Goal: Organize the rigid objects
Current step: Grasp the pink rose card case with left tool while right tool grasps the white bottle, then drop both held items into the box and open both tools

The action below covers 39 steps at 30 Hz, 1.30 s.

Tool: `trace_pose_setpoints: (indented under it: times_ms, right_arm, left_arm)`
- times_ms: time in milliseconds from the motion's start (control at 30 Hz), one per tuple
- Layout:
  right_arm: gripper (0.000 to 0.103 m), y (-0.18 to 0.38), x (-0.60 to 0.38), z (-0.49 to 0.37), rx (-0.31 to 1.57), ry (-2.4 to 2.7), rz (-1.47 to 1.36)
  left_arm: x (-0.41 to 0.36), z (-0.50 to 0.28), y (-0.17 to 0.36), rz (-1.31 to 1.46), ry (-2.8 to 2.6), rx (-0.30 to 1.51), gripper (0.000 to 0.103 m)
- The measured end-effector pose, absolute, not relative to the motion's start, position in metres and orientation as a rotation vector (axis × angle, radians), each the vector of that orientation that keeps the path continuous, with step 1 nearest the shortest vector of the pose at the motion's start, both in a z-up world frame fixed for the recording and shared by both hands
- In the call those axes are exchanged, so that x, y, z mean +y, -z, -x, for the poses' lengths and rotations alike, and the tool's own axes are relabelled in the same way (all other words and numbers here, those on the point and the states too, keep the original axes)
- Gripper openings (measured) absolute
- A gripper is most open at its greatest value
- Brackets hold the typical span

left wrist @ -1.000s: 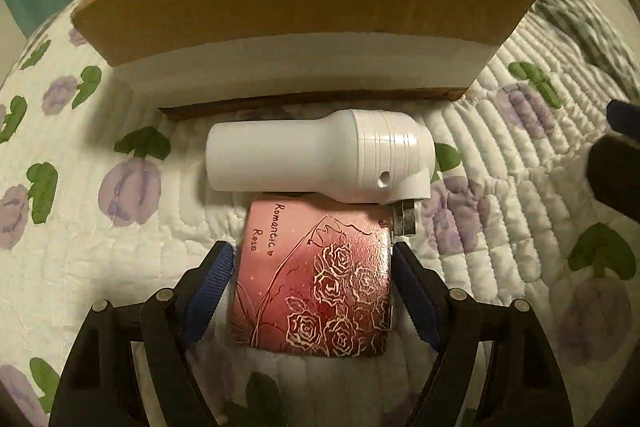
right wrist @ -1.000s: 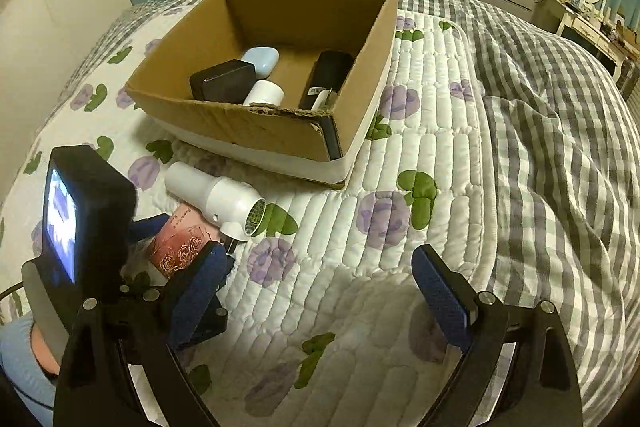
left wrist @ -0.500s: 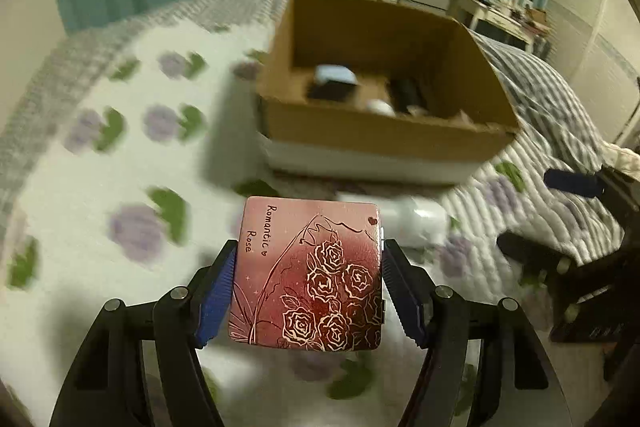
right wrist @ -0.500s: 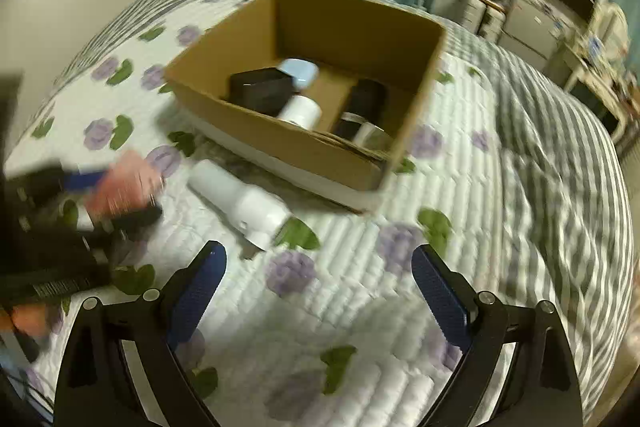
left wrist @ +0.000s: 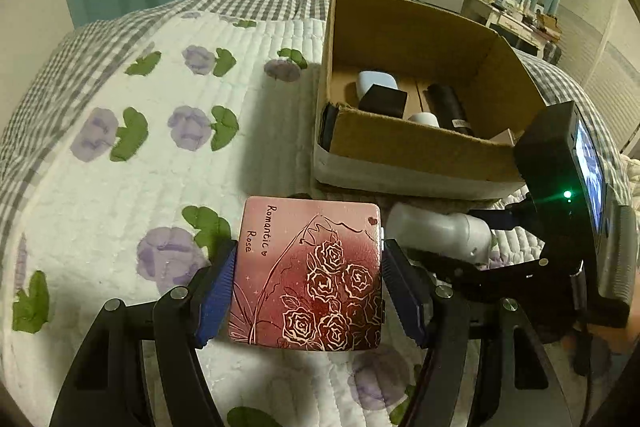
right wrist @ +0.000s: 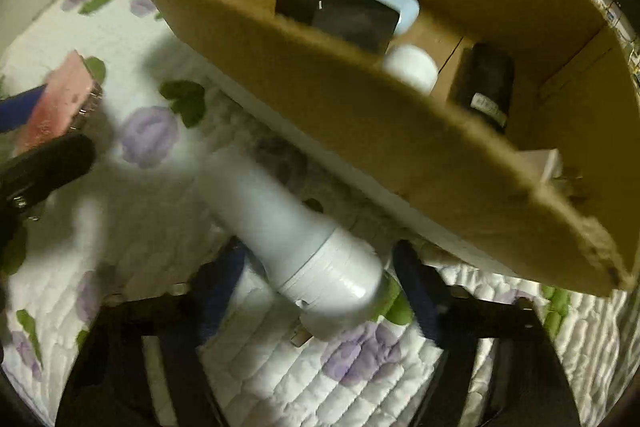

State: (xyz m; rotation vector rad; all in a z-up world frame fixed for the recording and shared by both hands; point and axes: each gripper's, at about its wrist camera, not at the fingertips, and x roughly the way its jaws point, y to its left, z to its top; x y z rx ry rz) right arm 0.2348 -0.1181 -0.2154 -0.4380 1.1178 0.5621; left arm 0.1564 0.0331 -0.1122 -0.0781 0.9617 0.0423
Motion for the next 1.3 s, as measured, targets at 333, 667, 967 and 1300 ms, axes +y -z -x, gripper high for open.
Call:
trace_pose_setpoints:
  times_ms: [333, 667, 967, 1300]
  right_arm:
    - [0.055, 0.172, -0.128, -0.190, 0.974, -0.528, 0.468]
    - [0.055, 0.077, -0.162, -0.159, 0.801, -0.454, 0.427]
    - [0.055, 0.034, -0.183, -0.207, 0.758, -0.383, 0.325]
    - [0.055, 0.076, -0.182, -0.303, 0.829, -0.364, 0.246]
  left_arm:
    - [0.028, -0.137, 0.092, 0.076, -0.028, 0.923, 0.071]
    - [0.005, -0.137, 0.014, 0.022, 0.007, 0.799, 0.071]
    - [-0.004, -0.204, -0.013, 0.014, 0.070, 0.717, 0.071]
    - [-0.019, -0.292, 0.031, -0.066, 0.102, 0.756, 0.071]
